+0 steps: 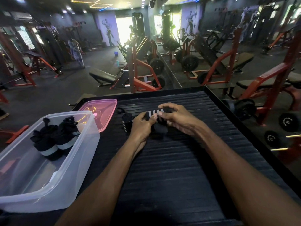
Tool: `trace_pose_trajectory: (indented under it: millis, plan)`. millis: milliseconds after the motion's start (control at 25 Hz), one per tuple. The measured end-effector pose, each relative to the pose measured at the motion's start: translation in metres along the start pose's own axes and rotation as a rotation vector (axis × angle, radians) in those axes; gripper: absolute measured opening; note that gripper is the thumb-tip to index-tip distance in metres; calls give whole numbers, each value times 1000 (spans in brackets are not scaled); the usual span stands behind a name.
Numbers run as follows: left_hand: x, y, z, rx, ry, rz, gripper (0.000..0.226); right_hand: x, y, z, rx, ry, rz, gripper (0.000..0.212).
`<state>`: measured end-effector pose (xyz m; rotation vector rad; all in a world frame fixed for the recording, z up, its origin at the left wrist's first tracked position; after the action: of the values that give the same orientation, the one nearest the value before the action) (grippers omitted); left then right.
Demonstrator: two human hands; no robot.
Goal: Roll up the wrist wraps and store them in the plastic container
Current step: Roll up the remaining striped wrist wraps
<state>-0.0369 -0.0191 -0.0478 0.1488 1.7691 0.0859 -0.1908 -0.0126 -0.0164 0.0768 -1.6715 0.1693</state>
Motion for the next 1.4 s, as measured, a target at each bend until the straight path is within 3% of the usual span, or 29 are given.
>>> trace_pose_trajectory:
  millis: [120,280,400,520,640,840,960,1080,1160,1240,1400]
  plan:
    - [-3,2,0,-25,-31,-54,20,-7,-4,1,4,26,-57,27]
    - [-5,4,-2,15,5,-9,23,-7,-2,1,-71,124,59,14]
    - [-4,4,-2,44,-8,30,16,-7,-1,3,-52,143,94,24]
    - [-4,5,0,30,-34,-33,24,-6,-2,2,-45,64,75,32]
    - [-7,7,-1,21,-63,-125,36,-4,-1,-1,2,-111,-16,18]
    - [-3,8,-3,82,-128,-60,32,-5,0,1,-77,37,29,16]
    - [-2,8,-3,125,-92,-12,31,-5,-1,3,-88,80,69,24]
    - [-4,11,-2,64,-112,-93,32,-2,-2,2,-74,-60,47,37]
    - [-5,12,-1,34,-127,-148,41,0,-1,0,-73,-157,12,31]
    - [-5,12,0,9,-130,-195,47,-1,1,-2,-81,-138,-51,31]
    - [-8,13,3,-53,-152,-247,50,-8,-3,-11,-147,-59,-102,52]
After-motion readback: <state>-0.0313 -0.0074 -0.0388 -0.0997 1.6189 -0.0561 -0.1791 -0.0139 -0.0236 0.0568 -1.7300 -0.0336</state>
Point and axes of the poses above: each hand's wrist, its own y-axis away from the middle knuckle, its own z-axis out of the back of the hand, x = y × z, the point moved 1 cm from there along -y, towards the middle knuckle, and after that the axes turned 7 degrees about z, right-handed, at the moved point
